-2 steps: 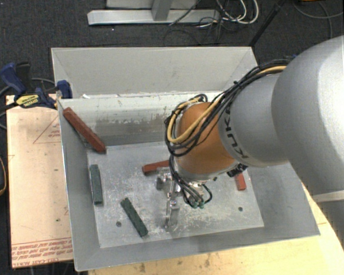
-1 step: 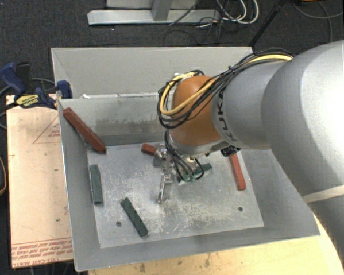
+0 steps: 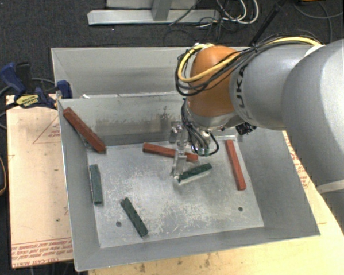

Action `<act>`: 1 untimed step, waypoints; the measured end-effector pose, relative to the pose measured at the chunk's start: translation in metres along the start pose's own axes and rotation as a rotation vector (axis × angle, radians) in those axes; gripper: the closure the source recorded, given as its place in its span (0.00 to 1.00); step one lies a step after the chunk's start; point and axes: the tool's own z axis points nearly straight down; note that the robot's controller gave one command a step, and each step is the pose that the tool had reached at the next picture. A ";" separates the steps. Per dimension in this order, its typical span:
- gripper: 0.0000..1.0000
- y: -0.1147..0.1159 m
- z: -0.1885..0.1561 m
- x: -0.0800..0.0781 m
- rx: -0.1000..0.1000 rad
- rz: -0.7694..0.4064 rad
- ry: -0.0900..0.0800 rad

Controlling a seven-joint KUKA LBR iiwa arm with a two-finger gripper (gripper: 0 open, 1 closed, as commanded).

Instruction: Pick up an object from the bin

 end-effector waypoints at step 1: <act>0.00 -0.012 0.039 -0.019 0.001 0.028 0.015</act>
Offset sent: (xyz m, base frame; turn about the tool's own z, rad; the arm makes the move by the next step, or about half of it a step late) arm 0.0178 -0.0145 -0.0373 0.0292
